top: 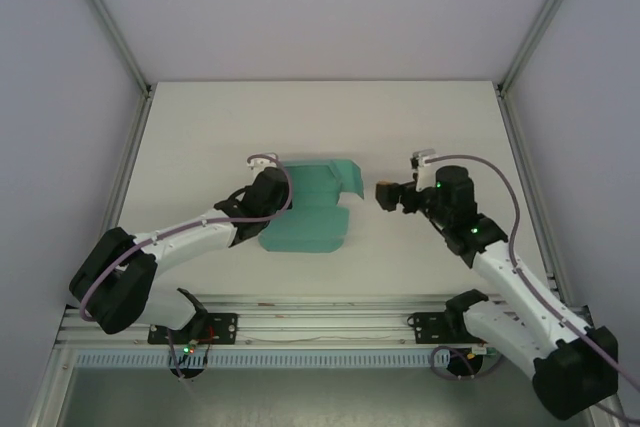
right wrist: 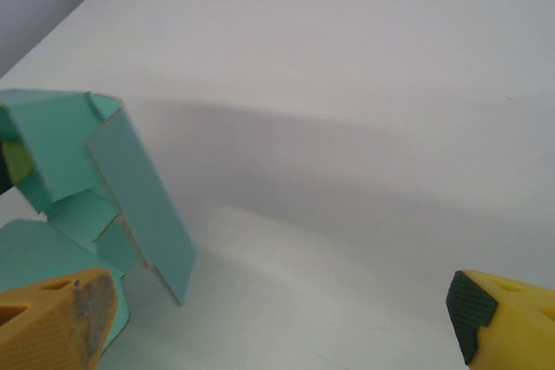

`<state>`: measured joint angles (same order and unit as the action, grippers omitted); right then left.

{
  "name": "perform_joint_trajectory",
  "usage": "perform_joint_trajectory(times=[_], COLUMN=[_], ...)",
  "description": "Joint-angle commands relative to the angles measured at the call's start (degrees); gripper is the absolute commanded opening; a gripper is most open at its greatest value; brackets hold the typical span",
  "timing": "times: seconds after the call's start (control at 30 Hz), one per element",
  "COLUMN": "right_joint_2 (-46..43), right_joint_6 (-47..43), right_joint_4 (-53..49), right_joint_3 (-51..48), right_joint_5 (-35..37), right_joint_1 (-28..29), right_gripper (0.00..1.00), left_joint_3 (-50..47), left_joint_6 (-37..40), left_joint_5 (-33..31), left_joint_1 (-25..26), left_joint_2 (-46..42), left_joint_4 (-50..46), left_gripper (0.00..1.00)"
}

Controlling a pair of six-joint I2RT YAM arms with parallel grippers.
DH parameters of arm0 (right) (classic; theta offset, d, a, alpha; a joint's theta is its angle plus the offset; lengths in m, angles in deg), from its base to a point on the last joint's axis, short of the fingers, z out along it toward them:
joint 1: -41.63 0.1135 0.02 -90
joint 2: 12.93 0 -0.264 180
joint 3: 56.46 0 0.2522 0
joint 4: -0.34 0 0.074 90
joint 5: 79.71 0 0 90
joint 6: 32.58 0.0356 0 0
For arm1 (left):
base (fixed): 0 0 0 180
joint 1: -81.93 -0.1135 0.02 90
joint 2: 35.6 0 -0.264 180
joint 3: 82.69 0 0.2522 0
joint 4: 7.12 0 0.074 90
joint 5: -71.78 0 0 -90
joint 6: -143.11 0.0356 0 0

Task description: Assemble paper box

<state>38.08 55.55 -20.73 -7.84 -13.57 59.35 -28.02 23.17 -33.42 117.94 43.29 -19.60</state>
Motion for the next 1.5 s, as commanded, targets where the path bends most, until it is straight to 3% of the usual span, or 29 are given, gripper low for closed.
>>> perform_joint_trajectory(times=[0.0,0.2,0.27,0.7,0.93,1.07,1.23,1.47], right_joint_2=[5.83,18.56,20.91,30.78,32.91,33.50,33.21,35.34], right_joint_6=[-0.79,-11.14,-12.57,-23.99,-23.19,-17.04,-8.92,5.51], right_joint_4=[-0.51,-0.23,0.50,-11.00,-10.36,-4.44,1.45,8.55], right_joint_3=[2.71,8.28,9.28,16.75,18.35,18.12,17.77,16.19], right_joint_5=[-17.28,-33.22,-37.14,-43.02,-42.18,-36.74,-17.92,4.17], right_joint_1=[-6.23,-6.86,-6.65,-2.27,1.26,4.03,9.35,12.83], right_gripper=[0.94,0.71,0.68,0.46,0.45,0.46,0.46,0.31], left_joint_3=[-0.40,-0.99,-1.14,-1.25,-0.35,0.12,0.91,2.13], left_joint_6=[1.10,1.33,1.63,2.60,2.34,2.29,2.32,2.02], left_joint_5=[0.72,2.43,3.06,6.35,4.93,4.79,4.93,5.05], left_joint_1=[-0.10,-0.09,-0.06,-0.06,-0.07,-0.06,-0.07,0.36], left_joint_2=[-0.23,-0.67,-0.67,-0.05,0.78,1.68,2.93,3.87], left_joint_4=[1.00,1.88,2.25,4.52,3.30,3.11,2.53,1.91], left_gripper=[0.02,0.02,0.02,0.02,0.02,0.02,0.01,0.01])
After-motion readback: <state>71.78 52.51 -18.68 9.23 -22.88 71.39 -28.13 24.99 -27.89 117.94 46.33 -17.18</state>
